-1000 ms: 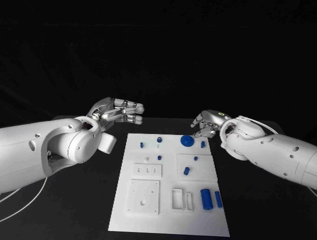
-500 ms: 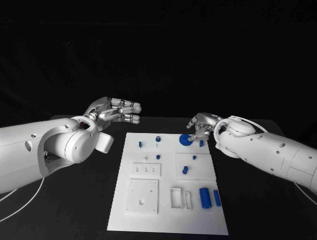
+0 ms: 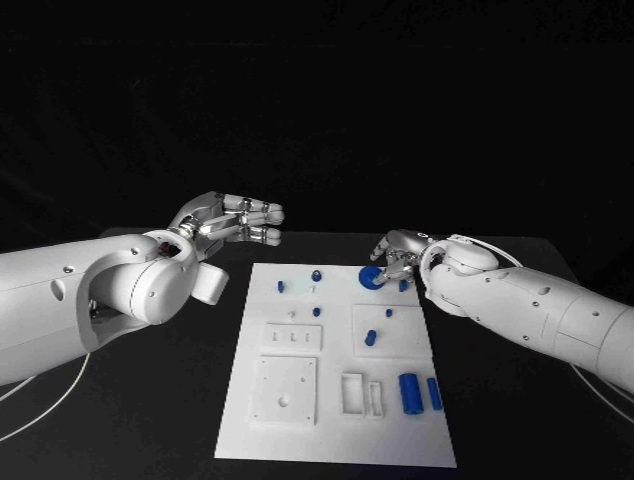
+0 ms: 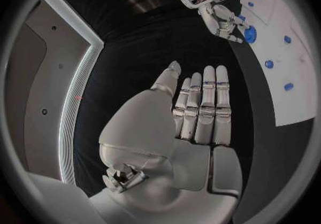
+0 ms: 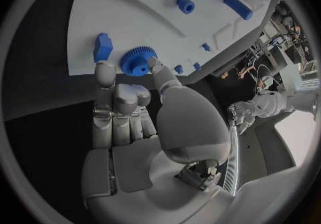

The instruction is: Assemble the parts on the task board

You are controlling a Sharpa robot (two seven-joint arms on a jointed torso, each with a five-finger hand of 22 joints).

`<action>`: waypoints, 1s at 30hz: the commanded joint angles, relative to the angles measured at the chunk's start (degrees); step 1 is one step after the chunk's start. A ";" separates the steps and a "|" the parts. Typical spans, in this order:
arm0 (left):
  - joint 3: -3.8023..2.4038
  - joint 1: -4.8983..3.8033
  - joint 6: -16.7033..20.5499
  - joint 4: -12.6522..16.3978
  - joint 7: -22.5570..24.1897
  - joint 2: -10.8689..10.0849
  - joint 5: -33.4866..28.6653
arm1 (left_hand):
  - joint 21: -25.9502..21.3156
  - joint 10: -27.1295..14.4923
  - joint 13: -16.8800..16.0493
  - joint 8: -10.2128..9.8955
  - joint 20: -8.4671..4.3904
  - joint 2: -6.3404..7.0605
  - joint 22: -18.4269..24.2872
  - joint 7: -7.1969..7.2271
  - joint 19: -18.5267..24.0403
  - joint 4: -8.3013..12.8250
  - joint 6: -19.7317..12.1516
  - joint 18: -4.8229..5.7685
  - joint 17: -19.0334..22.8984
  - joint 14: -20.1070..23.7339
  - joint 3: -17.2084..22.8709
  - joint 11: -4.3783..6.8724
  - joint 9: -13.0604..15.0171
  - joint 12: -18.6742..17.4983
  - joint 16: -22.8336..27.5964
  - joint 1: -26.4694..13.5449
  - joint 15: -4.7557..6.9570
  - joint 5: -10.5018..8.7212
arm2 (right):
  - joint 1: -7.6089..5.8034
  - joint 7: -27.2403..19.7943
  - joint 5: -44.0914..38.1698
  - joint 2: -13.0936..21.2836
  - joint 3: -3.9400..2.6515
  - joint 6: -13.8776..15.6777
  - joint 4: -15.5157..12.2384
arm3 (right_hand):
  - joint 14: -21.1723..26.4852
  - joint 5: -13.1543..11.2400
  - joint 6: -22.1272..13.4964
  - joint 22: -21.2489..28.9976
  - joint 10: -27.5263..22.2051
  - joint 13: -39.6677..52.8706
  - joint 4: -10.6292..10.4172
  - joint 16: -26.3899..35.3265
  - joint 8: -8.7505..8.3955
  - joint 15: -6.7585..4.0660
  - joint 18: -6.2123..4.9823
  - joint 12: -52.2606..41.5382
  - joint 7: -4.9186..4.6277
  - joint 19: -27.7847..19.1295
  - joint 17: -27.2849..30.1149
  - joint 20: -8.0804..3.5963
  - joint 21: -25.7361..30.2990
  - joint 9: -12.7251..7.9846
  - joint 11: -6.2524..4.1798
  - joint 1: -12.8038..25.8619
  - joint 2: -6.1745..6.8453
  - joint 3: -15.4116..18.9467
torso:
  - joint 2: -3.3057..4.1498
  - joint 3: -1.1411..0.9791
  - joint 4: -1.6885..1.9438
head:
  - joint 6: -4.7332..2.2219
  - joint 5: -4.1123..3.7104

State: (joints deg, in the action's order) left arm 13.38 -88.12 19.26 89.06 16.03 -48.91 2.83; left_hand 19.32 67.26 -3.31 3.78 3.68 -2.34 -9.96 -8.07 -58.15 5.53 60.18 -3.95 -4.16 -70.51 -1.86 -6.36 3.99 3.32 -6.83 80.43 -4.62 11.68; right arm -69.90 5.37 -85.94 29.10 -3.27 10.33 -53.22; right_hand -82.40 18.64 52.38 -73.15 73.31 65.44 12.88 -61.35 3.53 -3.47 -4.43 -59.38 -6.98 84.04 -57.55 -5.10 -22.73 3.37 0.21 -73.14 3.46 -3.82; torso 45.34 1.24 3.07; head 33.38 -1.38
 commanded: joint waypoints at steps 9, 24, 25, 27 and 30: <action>-0.03 -0.05 -1.04 -0.20 0.32 0.44 0.60 | -0.18 -0.02 -0.07 -0.21 0.01 -0.32 0.18 0.27 -0.23 -0.02 -0.22 -0.07 -0.08 -0.28 -0.27 0.13 -0.04 -0.02 0.29 -0.50 -0.09 -0.13 | 0.44 -0.83 -1.34 -0.66 0.30 -2.23 0.97 | -0.50 -0.87 5.61 -1.54 0.05 0.08 1.41 -0.19 0.00 -0.19 -0.76 -0.42 0.42 1.80 -0.48 0.22 -0.59 0.21 -0.13 1.22 -1.31 -2.09 | 0.06 0.05 -0.14 | 0.28 0.13; -0.02 -0.04 -1.10 -0.39 0.31 0.59 0.63 | -0.18 -0.02 -0.07 -0.21 0.01 -0.32 0.18 0.27 -0.23 -0.02 -0.22 -0.07 -0.08 -0.28 -0.27 0.13 -0.04 -0.02 0.29 -0.50 -0.09 -0.13 | 0.48 -0.92 -1.37 -0.85 0.49 -3.85 1.15 | -0.64 -2.19 8.69 -2.83 0.34 0.55 2.45 -0.43 -0.01 -0.37 -0.33 -0.78 1.07 2.06 -1.01 0.01 -0.39 0.21 -0.51 3.78 -1.98 -6.86 | -0.03 -0.03 -0.01 | 0.49 0.17; -0.02 -0.04 -1.10 -0.39 0.31 0.58 0.63 | -0.18 -0.02 -0.07 -0.21 0.01 -0.32 0.18 0.27 -0.23 -0.02 -0.22 -0.07 -0.08 -0.28 -0.27 0.13 -0.04 -0.02 0.29 -0.50 -0.09 -0.13 | 0.49 -0.83 -1.46 -0.90 0.53 -4.01 1.17 | -0.64 -2.20 8.71 -2.84 0.34 0.55 2.44 -0.44 0.00 -0.37 -0.32 -0.78 1.07 2.06 -1.01 0.02 -0.41 0.22 -0.51 3.81 -1.98 -6.87 | -0.03 -0.04 -0.02 | 0.48 0.18; -0.02 -0.04 -1.10 -0.39 0.31 0.58 0.63 | -0.18 -0.02 -0.07 -0.21 0.01 -0.32 0.18 0.27 -0.23 -0.02 -0.22 -0.07 -0.08 -0.28 -0.27 0.13 -0.04 -0.02 0.29 -0.50 -0.09 -0.13 | 0.49 -0.69 -1.65 -0.97 0.59 -4.15 1.19 | -0.68 -2.09 8.74 -2.93 0.41 0.61 2.22 -0.58 0.01 -0.33 -0.30 -0.86 1.09 2.08 -1.16 0.04 -0.50 0.22 -0.49 4.19 -1.74 -6.65 | -0.03 -0.06 -0.03 | 0.48 0.18; -0.02 -0.04 -1.11 -0.38 0.30 0.60 0.63 | -0.18 -0.02 -0.07 -0.21 0.01 -0.32 0.18 0.27 -0.23 -0.02 -0.22 -0.07 -0.08 -0.28 -0.27 0.13 -0.04 -0.02 0.29 -0.50 -0.09 -0.13 | 0.49 -0.39 -2.32 -1.08 0.70 -4.19 1.15 | -0.69 -1.91 8.72 -3.00 0.43 0.60 1.99 -0.62 0.00 -0.31 -0.29 -0.84 1.11 2.09 -1.20 0.07 -0.49 0.22 -0.49 4.30 -1.54 -6.33 | -0.03 -0.07 -0.04 | 0.49 0.23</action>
State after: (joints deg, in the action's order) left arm 13.40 -88.10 18.99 88.58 15.98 -48.42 3.22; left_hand 19.34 67.26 -3.31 3.78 3.68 -2.56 -9.84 -8.07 -58.15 5.53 60.18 -3.96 -4.16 -70.51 -1.85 -6.35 3.99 3.32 -6.83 80.20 -4.62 11.68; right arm -69.69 4.81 -86.83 28.16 -2.79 8.35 -52.07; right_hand -82.78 16.64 61.17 -74.94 73.31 66.00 15.14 -61.59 3.30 -3.86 -4.37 -59.89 -5.66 84.04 -58.71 -5.11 -23.28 3.55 -0.21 -69.44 1.89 -10.20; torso 45.30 1.19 3.04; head 33.87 -1.16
